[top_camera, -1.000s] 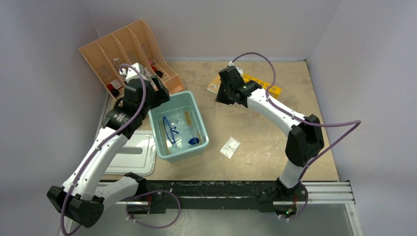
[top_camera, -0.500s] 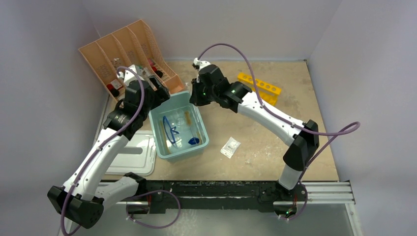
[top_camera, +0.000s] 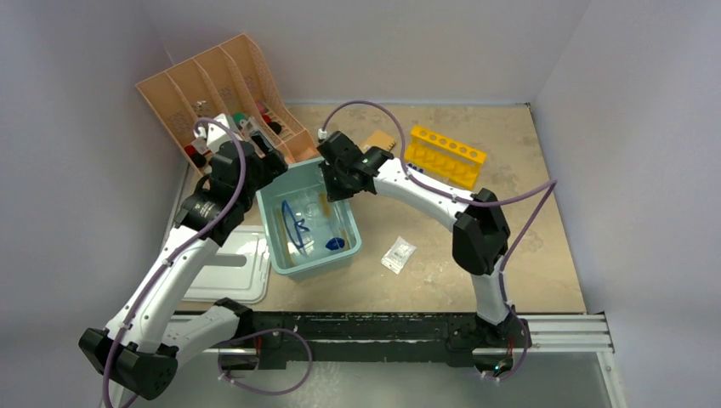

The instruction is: Organize the chemistry lab equipment

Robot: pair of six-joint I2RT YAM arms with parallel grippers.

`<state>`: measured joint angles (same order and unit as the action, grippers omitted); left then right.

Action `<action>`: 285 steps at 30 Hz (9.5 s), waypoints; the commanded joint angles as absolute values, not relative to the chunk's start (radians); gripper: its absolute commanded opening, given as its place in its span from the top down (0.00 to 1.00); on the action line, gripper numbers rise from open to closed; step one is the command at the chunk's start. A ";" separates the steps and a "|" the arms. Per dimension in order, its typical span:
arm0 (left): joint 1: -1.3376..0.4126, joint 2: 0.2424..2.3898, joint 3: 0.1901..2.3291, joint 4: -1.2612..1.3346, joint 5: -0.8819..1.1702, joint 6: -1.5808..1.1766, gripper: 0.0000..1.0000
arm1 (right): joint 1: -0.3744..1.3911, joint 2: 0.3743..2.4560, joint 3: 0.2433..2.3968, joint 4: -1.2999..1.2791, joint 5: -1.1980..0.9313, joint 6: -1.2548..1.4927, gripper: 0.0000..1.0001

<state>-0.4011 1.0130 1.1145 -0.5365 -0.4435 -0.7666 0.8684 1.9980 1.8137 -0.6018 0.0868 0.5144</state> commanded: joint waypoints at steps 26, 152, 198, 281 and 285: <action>-0.397 0.894 1.154 -0.672 -0.511 -0.724 0.26 | 0.964 2.159 1.946 -0.728 0.448 0.639 0.81; -0.410 1.001 0.845 -0.107 0.301 -0.953 0.60 | 0.707 1.461 1.363 -0.105 -0.406 0.512 0.86; -0.419 1.149 0.824 -0.272 0.157 -0.893 1.00 | 0.586 1.374 1.357 -0.498 0.246 0.490 0.23; -0.200 1.039 1.099 -0.761 -0.520 -0.916 0.28 | 0.909 1.637 1.509 -0.357 -0.231 0.225 1.00; -0.120 1.032 0.980 -0.715 -0.422 -0.942 0.28 | 0.941 1.704 1.502 -0.360 -0.220 0.186 1.00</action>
